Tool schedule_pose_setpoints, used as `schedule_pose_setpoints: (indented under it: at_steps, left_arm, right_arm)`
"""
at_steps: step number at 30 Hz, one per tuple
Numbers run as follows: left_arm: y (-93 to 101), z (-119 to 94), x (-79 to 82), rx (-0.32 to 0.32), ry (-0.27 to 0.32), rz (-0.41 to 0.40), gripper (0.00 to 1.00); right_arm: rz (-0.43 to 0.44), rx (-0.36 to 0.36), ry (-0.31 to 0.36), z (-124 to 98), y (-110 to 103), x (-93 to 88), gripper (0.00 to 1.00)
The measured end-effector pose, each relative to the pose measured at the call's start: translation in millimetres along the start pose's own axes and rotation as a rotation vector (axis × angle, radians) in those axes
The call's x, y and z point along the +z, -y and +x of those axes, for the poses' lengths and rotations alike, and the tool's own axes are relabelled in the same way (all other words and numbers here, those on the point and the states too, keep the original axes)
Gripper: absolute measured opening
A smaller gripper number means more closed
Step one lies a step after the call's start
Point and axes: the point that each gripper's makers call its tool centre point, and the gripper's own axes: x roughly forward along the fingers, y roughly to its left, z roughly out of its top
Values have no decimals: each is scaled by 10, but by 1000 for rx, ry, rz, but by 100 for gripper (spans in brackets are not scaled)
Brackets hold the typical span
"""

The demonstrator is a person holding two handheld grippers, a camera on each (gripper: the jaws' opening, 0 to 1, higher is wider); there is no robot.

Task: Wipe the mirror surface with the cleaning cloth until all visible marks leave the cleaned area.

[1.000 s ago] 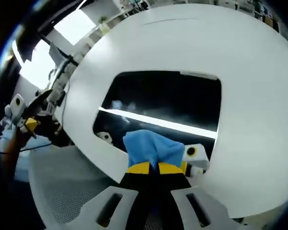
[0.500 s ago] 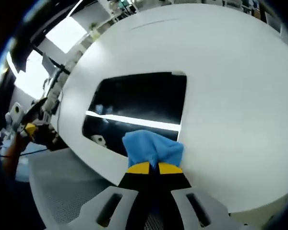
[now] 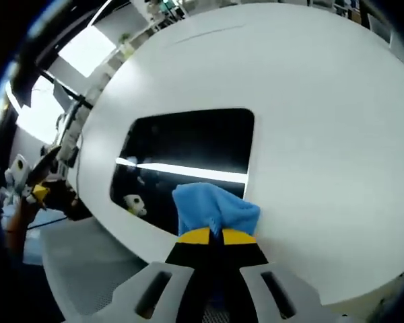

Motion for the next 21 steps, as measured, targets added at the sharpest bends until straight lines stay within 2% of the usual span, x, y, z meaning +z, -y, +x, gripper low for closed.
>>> schedule_pose_setpoints:
  at_steps: [21]
  left_arm:
    - [25, 2, -11, 18, 8, -26, 100]
  right_arm:
    - [-34, -61, 48, 276, 258, 1005, 0]
